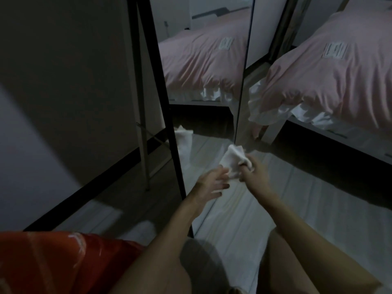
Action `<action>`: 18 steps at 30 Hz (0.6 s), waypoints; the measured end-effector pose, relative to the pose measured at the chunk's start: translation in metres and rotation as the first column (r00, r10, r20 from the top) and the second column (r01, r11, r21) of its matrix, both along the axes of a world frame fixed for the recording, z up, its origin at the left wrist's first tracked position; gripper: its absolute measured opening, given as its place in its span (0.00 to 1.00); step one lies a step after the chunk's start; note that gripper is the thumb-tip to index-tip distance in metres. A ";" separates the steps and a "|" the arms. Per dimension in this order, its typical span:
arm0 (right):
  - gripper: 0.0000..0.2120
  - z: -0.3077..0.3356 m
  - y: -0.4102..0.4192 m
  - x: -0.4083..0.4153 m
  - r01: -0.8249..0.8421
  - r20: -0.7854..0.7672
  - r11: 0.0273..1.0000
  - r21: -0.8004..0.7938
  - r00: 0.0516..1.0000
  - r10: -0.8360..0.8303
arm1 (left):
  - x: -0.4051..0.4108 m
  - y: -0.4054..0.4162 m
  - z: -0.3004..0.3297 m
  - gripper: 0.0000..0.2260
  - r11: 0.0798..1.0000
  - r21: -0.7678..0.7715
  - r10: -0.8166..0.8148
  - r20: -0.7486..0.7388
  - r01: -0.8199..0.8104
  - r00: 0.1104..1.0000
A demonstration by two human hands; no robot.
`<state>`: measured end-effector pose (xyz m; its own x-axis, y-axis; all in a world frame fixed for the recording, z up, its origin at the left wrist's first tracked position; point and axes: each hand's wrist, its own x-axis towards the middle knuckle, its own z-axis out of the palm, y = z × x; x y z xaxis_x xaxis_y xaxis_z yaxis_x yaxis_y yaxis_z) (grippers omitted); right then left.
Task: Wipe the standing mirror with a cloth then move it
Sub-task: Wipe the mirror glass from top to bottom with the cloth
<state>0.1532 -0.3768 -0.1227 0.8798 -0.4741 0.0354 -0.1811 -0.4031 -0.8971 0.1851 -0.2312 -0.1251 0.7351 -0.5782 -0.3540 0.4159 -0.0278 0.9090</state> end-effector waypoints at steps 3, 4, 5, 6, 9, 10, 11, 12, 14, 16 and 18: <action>0.16 0.017 0.004 0.007 -0.172 0.159 0.960 -0.221 0.965 0.210 | -0.002 0.001 -0.004 0.10 0.969 0.228 0.015 0.315 -0.091 0.949; 0.17 0.021 0.008 0.006 -0.317 0.115 0.903 -0.288 0.925 0.362 | -0.002 0.004 -0.007 0.12 0.918 0.387 -0.128 0.494 -0.085 0.860; 0.19 0.022 0.010 0.004 -0.450 0.012 0.831 -0.326 0.877 0.480 | 0.000 0.006 -0.010 0.14 0.845 0.529 -0.304 0.598 -0.080 0.741; 0.20 0.019 0.008 0.003 -0.546 -0.122 0.761 -0.351 0.832 0.541 | 0.001 0.008 -0.014 0.15 0.783 0.618 -0.434 0.624 -0.071 0.650; 0.21 0.016 -0.010 0.003 -0.597 -0.559 0.654 -0.465 0.770 0.307 | 0.003 0.019 -0.027 0.16 0.730 0.682 -0.502 0.575 -0.040 0.646; 0.20 0.017 -0.016 0.002 -0.564 -0.605 0.650 -0.510 0.772 0.195 | 0.004 0.022 -0.029 0.17 0.742 0.669 -0.476 0.580 -0.053 0.662; 0.19 0.019 -0.019 0.000 -0.504 -0.573 0.670 -0.545 0.807 0.142 | 0.004 0.024 -0.031 0.17 0.753 0.655 -0.451 0.585 -0.065 0.674; 0.18 0.020 -0.018 -0.001 -0.435 -0.472 0.708 -0.556 0.867 0.161 | 0.004 0.026 -0.031 0.17 0.756 0.652 -0.439 0.573 -0.061 0.692; 0.18 0.026 -0.006 -0.002 -0.371 -0.169 0.769 -0.521 0.928 0.332 | 0.005 0.026 -0.029 0.17 0.761 0.648 -0.418 0.521 -0.026 0.744; 0.19 0.024 0.009 -0.001 -0.401 0.020 0.775 -0.488 0.883 0.470 | 0.004 0.025 -0.029 0.16 0.760 0.650 -0.390 0.438 0.014 0.810; 0.18 0.019 0.015 0.006 -0.327 0.108 0.831 -0.450 0.904 0.414 | 0.005 0.027 -0.028 0.15 0.766 0.643 -0.344 0.392 0.014 0.853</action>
